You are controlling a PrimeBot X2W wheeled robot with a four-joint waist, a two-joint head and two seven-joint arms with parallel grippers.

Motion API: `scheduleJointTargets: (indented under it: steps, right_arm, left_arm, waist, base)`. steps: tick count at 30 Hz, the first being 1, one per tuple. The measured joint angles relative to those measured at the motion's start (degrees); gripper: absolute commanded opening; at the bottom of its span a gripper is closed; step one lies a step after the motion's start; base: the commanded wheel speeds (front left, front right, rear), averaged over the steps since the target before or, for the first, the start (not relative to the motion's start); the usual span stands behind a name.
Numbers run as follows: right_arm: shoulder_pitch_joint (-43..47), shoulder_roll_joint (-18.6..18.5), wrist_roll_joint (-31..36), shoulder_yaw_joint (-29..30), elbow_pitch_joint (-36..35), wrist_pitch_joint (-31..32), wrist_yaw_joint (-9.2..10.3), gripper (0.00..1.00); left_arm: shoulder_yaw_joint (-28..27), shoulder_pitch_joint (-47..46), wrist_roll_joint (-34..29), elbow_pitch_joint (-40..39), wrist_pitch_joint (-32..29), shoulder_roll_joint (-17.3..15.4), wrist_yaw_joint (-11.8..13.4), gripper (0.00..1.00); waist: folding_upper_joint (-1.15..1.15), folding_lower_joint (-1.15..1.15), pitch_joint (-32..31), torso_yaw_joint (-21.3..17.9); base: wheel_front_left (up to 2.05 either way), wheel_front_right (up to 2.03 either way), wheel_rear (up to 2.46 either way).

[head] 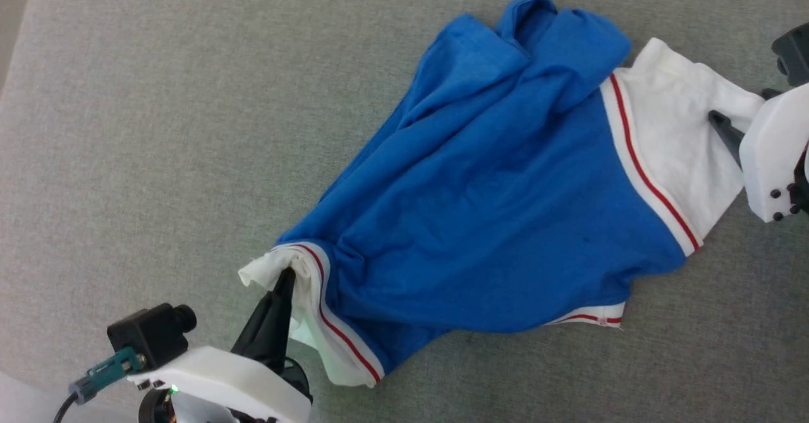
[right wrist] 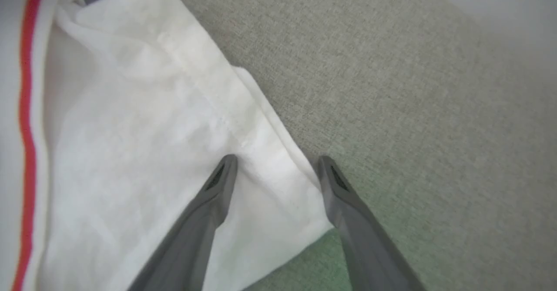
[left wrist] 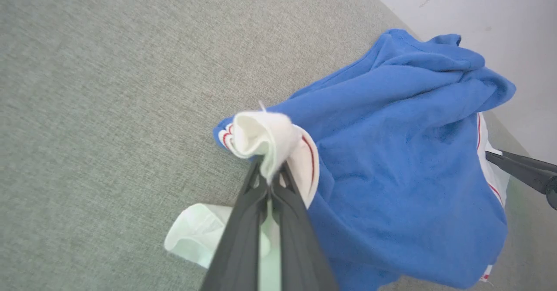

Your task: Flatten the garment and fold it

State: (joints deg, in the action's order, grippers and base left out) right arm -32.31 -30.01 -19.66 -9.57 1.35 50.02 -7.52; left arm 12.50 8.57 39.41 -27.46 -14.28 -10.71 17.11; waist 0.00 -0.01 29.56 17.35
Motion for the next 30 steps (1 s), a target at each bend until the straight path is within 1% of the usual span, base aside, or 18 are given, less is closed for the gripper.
scheduleJointTargets:
  steps: [1,2,3,4,8,10,12,16,20,22,24,26,30]
  right_arm:
    - [-0.22,-0.67,-0.33,-0.38,-0.02,0.69,0.00,1.00]
    - [-0.36,-1.11,-0.78,-0.52,-0.08,1.60,0.00,0.97]
    - [-0.47,-1.30,-1.31,-0.47,-0.18,2.41,0.00,0.03]
    - [-0.57,-1.38,-1.94,-0.63,-0.40,3.42,0.00,0.00]
    - [-0.35,-1.30,-3.63,-1.87,-1.47,5.60,0.00,0.00]
    - [0.24,-1.15,-3.89,-1.69,-1.77,5.03,0.00,0.00]
    - [1.38,-0.11,-4.08,-0.78,-1.86,2.68,0.00,0.00]
    - [2.75,5.13,-4.00,3.94,-2.48,-4.95,-0.01,0.00]
    - [3.93,12.41,-4.11,9.65,-4.12,-12.37,-0.01,0.00]
    - [4.88,15.12,-4.12,11.26,-5.67,-14.95,-0.01,0.00]
    - [5.49,17.71,-4.22,12.82,-7.28,-16.88,-0.01,0.00]
    - [5.56,19.89,-4.26,14.00,-9.07,-18.41,-0.01,0.00]
    - [4.42,22.38,-4.70,14.77,-12.59,-19.29,-0.01,0.00]
  left_arm:
    - [0.10,-0.18,0.00,0.13,-0.01,0.04,-0.01,0.00]
    - [0.15,-0.43,0.01,0.27,-0.01,0.09,-0.01,0.00]
    - [0.18,-0.57,0.02,0.36,0.00,0.16,-0.01,0.00]
    - [0.19,-0.64,0.02,0.46,-0.01,0.23,-0.01,0.00]
    - [0.05,-0.70,0.36,0.96,0.00,0.30,-0.02,0.00]
    - [-0.16,-0.70,0.45,0.98,0.12,0.31,-0.02,0.00]
    - [-0.66,-0.71,0.56,0.93,0.23,0.32,-0.01,0.00]
    - [-1.69,-0.77,1.04,0.51,0.70,0.51,0.01,0.00]
    - [-2.94,-2.07,1.46,0.34,0.67,0.32,0.09,0.00]
    - [-3.66,-4.01,1.43,0.22,0.49,-0.30,0.18,0.00]
    - [-4.43,-6.42,1.44,0.00,-0.23,-0.71,0.60,0.00]
    - [-4.70,-9.12,1.37,-0.02,-1.81,-1.91,0.60,0.00]
    - [-5.21,-15.28,1.68,-0.12,-5.77,-3.78,0.66,0.00]
  waist:
    - [0.00,0.00,0.21,0.24]
    - [0.00,0.00,0.37,0.43]
    - [0.00,0.00,0.48,0.57]
    - [0.00,0.00,0.47,0.63]
    - [0.00,0.01,-0.26,0.39]
    - [0.00,0.01,-1.04,0.05]
    - [0.00,0.01,-2.05,-0.40]
    - [0.00,0.01,-4.53,-1.56]
    - [0.00,0.01,-7.74,-2.99]
    - [0.00,0.01,-9.57,-3.78]
    - [0.00,0.01,-11.55,-4.64]
    - [0.00,0.00,-13.61,-5.55]
    - [0.00,0.00,-17.80,-7.50]
  base:
    - [0.00,0.00,0.00]
    - [0.00,0.00,0.00]
    - [0.00,0.00,0.00]
    - [0.00,0.00,0.00]
    - [0.00,0.00,0.00]
    - [0.00,0.00,0.00]
    - [0.00,0.00,0.00]
    - [0.00,0.00,0.00]
    - [0.00,0.00,0.00]
    - [0.00,0.00,0.00]
    - [0.00,0.00,0.00]
    - [0.00,0.00,0.00]
    - [0.00,0.00,0.00]
